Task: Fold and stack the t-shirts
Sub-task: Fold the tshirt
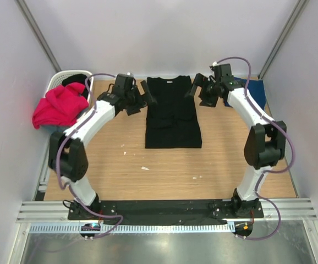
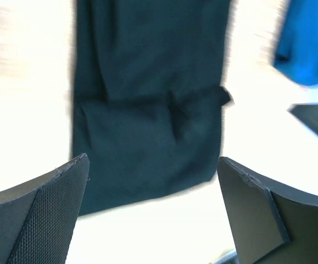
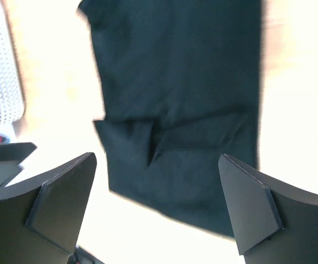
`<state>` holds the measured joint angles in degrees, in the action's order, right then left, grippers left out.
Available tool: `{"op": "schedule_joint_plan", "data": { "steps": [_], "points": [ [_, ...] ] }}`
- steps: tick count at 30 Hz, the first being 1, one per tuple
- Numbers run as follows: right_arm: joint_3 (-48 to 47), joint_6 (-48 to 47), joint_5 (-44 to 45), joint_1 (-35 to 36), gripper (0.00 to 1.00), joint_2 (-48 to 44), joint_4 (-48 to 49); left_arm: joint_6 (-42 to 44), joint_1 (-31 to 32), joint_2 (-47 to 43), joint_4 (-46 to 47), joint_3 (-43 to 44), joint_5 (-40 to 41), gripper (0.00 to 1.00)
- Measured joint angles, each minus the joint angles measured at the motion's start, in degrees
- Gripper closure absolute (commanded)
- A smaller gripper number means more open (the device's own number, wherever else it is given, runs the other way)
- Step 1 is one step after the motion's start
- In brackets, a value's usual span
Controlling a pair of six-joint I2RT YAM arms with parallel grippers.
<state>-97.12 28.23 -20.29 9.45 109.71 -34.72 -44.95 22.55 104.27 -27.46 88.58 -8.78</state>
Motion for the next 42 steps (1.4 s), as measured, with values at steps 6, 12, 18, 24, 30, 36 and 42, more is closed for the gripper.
{"op": "schedule_joint_plan", "data": {
  "steps": [6, 12, 18, 24, 30, 36, 42],
  "points": [
    [19.4, 8.3, 4.0, 7.0, 0.0, -13.9, 7.5, -5.1, 7.5, -19.4, 6.4, -17.7, 3.0, 0.0],
    [28.0, 12.5, 12.7, 7.0, 0.0, -17.8, 8.1, -10.3, 15.5, -20.1, 14.5, -28.9, 8.5, 0.07],
    [26.8, 11.6, 17.3, 1.8, 0.0, -20.6, 5.8, -7.9, 18.0, -8.8, 20.0, -25.2, 10.2, 0.31],
    [26.8, 9.2, 20.9, -0.7, 0.0, -21.0, 3.2, 0.9, 18.3, 2.1, 22.0, -16.3, 8.5, 0.59],
    [26.8, 7.6, 19.9, -1.2, 0.0, -22.0, 3.1, 9.5, 18.1, 10.1, 19.0, -5.8, 6.0, 0.84],
    [28.2, 7.9, 14.4, -1.1, 0.01, -21.7, 5.4, 12.6, 17.4, 14.7, 16.2, -1.7, 2.6, 1.0],
    [29.6, 9.1, 10.6, 1.0, 0.05, -18.8, 9.5, 15.1, 16.5, 18.2, 12.2, 0.2, 1.7, 1.0]
  ]
}}
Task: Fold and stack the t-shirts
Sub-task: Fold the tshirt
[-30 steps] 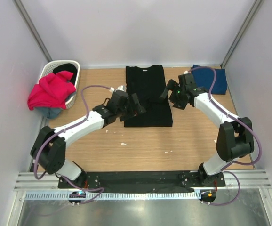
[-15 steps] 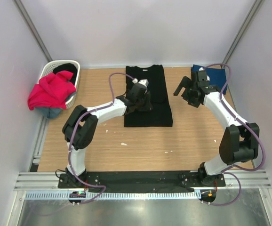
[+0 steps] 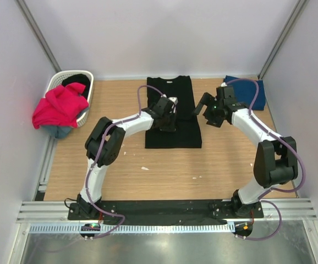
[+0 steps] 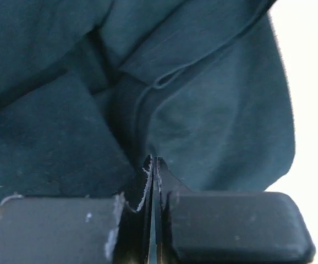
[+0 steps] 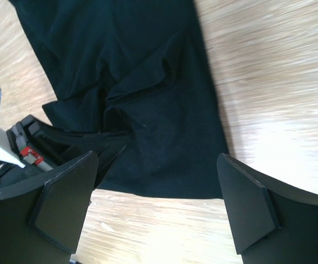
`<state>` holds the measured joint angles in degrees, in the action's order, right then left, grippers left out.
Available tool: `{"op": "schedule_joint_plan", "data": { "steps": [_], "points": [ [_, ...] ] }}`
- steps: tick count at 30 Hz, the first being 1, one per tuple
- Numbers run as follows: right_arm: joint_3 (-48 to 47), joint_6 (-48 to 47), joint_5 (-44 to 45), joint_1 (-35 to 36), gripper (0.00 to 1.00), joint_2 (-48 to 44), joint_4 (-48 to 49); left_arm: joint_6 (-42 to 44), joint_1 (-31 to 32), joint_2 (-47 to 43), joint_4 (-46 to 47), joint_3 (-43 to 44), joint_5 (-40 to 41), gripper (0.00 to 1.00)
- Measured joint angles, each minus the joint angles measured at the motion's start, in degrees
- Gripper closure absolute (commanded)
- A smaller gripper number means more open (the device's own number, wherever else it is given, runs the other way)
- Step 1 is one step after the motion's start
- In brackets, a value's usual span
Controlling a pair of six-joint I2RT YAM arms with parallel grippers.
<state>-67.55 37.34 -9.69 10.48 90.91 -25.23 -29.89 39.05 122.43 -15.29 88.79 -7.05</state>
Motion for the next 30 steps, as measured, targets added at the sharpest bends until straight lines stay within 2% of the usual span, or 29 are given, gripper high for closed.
{"op": "schedule_joint_plan", "data": {
  "steps": [5, 15, 21, 24, 25, 26, 28, 30],
  "points": [
    [0.4, 0.8, -1.0, 1.6, 0.01, 3.3, 2.1, 3.1, -0.8, 2.3, -3.5, 3.5, 1.8, 1.0],
    [1.7, 1.4, -0.9, 2.3, 0.0, 6.4, 3.7, 8.0, -4.0, 3.4, -5.2, 10.1, 5.2, 0.99],
    [2.3, 2.1, -1.0, 2.6, 0.0, 8.6, 4.5, 11.9, -4.4, 9.2, -5.1, 18.1, 6.0, 0.96],
    [2.5, 2.1, -1.0, 2.6, 0.0, 8.6, 4.5, 14.1, -4.3, 10.6, -5.8, 19.2, 7.0, 0.81],
    [2.5, 2.0, -1.0, 2.6, 0.0, 8.6, 4.5, 14.8, -4.3, 10.7, -6.1, 19.2, 7.5, 0.57],
    [2.5, 2.0, -0.9, 2.7, 0.0, 8.6, 4.5, 16.0, -4.3, 10.5, -6.5, 19.2, 8.0, 0.46],
    [2.5, 1.6, -0.7, 2.7, 0.01, 8.6, 4.5, 17.2, -4.3, 9.6, -7.1, 19.1, 8.8, 0.3],
    [2.2, 0.9, -0.4, 2.8, 0.0, 8.6, 4.0, 17.7, -4.5, 7.1, -8.0, 18.2, 9.5, 0.25]
  ]
}}
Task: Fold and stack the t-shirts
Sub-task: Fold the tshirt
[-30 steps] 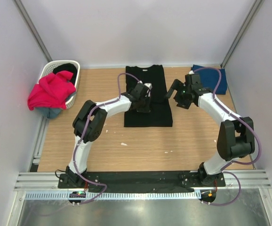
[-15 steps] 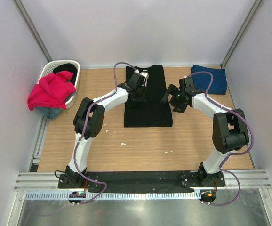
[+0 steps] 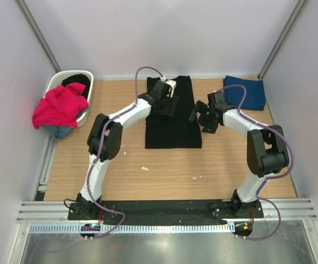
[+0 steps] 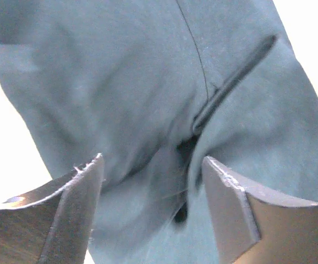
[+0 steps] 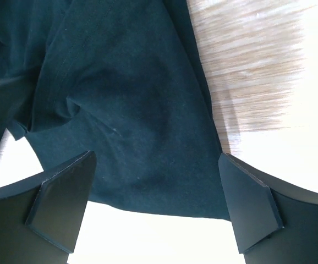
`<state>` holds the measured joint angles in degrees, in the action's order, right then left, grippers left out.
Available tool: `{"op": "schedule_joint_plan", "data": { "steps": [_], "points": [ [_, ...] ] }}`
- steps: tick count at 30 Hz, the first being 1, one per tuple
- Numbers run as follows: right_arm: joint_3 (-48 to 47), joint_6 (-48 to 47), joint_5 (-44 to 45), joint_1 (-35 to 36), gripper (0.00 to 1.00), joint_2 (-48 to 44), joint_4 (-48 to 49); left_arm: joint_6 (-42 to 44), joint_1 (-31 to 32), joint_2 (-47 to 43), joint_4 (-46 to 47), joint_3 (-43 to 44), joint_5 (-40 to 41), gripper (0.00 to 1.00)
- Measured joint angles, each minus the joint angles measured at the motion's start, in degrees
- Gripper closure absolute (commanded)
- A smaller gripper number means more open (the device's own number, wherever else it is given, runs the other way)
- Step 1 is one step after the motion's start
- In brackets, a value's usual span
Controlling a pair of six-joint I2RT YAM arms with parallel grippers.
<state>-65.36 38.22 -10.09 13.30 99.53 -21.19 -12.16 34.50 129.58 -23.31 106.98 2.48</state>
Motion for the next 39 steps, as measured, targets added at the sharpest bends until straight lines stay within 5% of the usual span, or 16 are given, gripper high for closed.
{"op": "schedule_joint_plan", "data": {
  "steps": [6, 13, 21, 39],
  "points": [
    [-5.4, -2.9, 1.8, 1.0, 0.0, 2.7, -1.2, -1.3, -1.2, -20.0, -0.6, -11.3, 1.6, 0.24],
    [-14.0, -4.5, 2.5, 2.4, 0.01, 9.0, -0.8, -8.8, -1.9, -36.0, 3.8, -26.7, 0.4, 0.4],
    [-18.7, -3.5, 1.9, 3.4, 0.0, 15.4, 0.7, -16.4, -1.9, -26.0, 6.9, -38.7, -3.1, 0.45],
    [-15.7, -0.5, 5.4, 3.5, 0.0, 16.9, 5.8, -14.9, -4.4, -11.0, 19.4, -26.8, -1.4, 0.48]
  ]
}}
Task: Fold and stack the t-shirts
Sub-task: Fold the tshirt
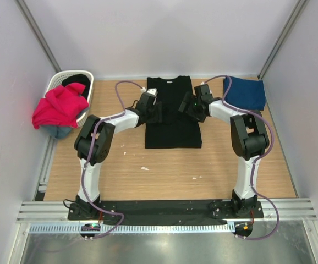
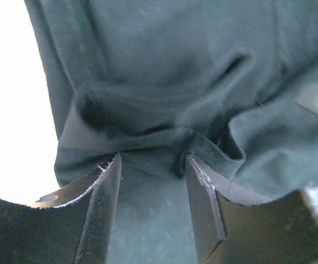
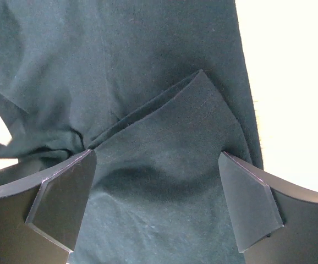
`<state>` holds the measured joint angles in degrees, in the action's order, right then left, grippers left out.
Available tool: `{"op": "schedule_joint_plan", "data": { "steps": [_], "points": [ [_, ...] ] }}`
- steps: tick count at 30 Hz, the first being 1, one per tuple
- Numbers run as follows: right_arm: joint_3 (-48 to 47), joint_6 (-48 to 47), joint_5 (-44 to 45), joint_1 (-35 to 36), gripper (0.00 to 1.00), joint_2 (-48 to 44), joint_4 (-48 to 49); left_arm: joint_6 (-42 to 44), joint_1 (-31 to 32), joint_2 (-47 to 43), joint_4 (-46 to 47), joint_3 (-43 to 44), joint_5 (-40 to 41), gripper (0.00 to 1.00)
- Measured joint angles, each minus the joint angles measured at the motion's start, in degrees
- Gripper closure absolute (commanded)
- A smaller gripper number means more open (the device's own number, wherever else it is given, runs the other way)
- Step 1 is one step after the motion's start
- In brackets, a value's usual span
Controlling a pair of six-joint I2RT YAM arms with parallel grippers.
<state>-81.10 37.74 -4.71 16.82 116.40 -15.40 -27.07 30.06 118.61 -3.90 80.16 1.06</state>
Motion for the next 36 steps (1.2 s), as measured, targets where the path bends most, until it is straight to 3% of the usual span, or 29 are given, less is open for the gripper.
{"op": "schedule_joint_plan", "data": {
  "steps": [10, 21, 30, 36],
  "points": [
    [-3.6, -0.1, 2.2, 0.1, 0.0, 2.6, 0.5, 0.3, -3.7, 3.6, 0.9, 7.6, 3.0, 0.46],
    [-5.8, -0.2, 6.2, -0.6, 0.02, 3.4, -1.1, 3.1, -4.9, 3.4, 0.2, 10.1, 5.1, 0.44],
    [-10.6, -2.3, 8.3, -1.6, 0.2, 4.5, -4.6, 3.5, -4.9, 2.6, -1.1, 9.9, 2.8, 0.52],
    [-12.2, -5.8, 7.8, -1.6, 0.3, 6.1, -5.1, 4.5, -4.9, 3.4, -1.5, 11.2, 0.7, 0.52]
  ]
}}
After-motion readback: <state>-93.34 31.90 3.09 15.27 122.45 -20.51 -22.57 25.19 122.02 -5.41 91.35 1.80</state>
